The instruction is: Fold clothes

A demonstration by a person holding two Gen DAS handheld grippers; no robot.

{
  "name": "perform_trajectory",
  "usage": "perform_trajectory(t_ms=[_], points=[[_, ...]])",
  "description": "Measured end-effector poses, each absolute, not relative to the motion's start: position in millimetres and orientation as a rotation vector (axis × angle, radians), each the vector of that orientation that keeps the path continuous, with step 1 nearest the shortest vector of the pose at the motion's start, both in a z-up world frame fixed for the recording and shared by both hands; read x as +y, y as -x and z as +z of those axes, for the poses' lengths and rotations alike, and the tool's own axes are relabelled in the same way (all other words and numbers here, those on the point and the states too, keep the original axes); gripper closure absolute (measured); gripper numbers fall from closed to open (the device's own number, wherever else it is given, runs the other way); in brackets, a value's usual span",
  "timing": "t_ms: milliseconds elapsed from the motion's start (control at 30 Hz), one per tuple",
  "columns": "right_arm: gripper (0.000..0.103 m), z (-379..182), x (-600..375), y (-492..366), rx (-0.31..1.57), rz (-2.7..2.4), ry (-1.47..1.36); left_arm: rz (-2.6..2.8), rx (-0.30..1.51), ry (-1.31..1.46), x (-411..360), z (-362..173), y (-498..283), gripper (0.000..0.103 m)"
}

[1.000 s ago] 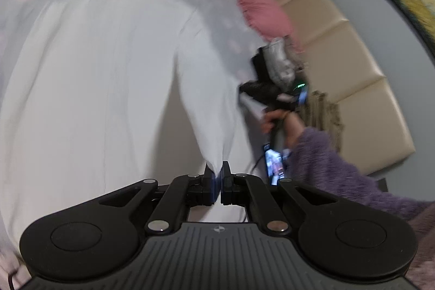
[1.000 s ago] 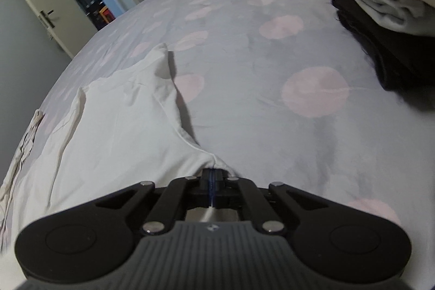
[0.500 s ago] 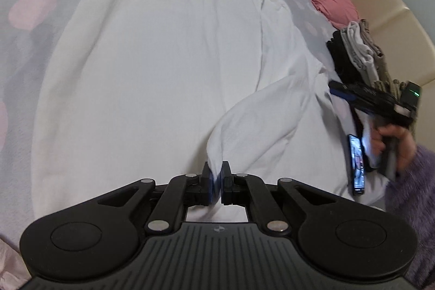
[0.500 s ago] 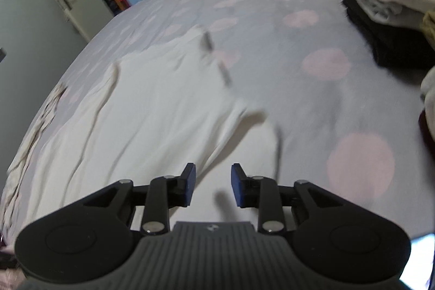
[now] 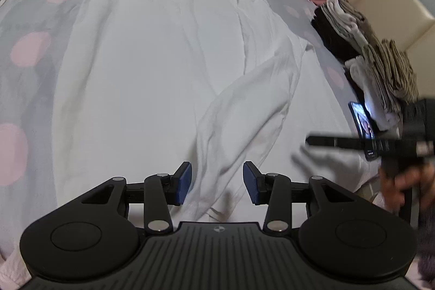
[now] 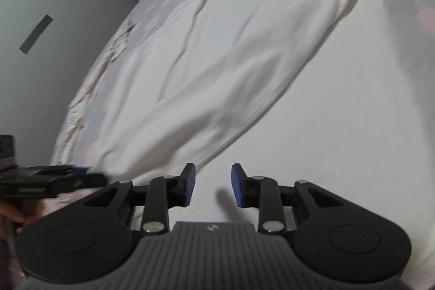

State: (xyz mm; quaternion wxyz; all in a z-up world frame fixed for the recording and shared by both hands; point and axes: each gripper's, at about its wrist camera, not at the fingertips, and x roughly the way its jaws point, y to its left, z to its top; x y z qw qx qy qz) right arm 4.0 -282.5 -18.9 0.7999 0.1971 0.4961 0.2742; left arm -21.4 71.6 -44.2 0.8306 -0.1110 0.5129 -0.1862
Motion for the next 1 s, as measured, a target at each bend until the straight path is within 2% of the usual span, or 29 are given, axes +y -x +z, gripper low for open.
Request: perform_trajectory(t_ms=[167,367,433,600,700,767,800,833,867,900,1000], points=[[0.07,-19,-247,12,1.115,0.634,-0.505,-0.368,1.07,0.272,87,-46,28,0.064],[0.068,-17,-199,19,1.102,0.651,-0.352,-0.315,1.055,0.327,103,-53,32,0.064],[0.062,-19,-187,21,1.102,0.653,-0.333,-0.311,1.056,0.347,107,-55,34,0.064],[0.061,-23,-157,30,1.066,0.67,-0.161,-0.305,1.055,0.372,114,-59,36,0.066],[0.067,-26,-150,32,1.038,0.671,-0.068,-0.314,1.057,0.385,117,-61,35,0.072],[0.076,-24,-148,34,1.023,0.678,-0.026,-0.315,1.062,0.389,118,-63,34,0.077],[0.083,-23,-149,36,1.019,0.683,-0.012,-0.317,1.067,0.39,119,-64,33,0.085],[0.095,-21,-151,37,1.018,0.689,-0.002,-0.319,1.071,0.392,120,-66,32,0.088],[0.098,-19,-154,39,1.016,0.692,0.009,-0.322,1.072,0.395,120,-66,31,0.091],[0.098,-16,-157,41,1.015,0.693,0.021,-0.326,1.071,0.396,120,-65,31,0.095],[0.099,-4,-177,45,1.025,0.693,0.005,-0.348,1.062,0.397,120,-61,33,0.099]])
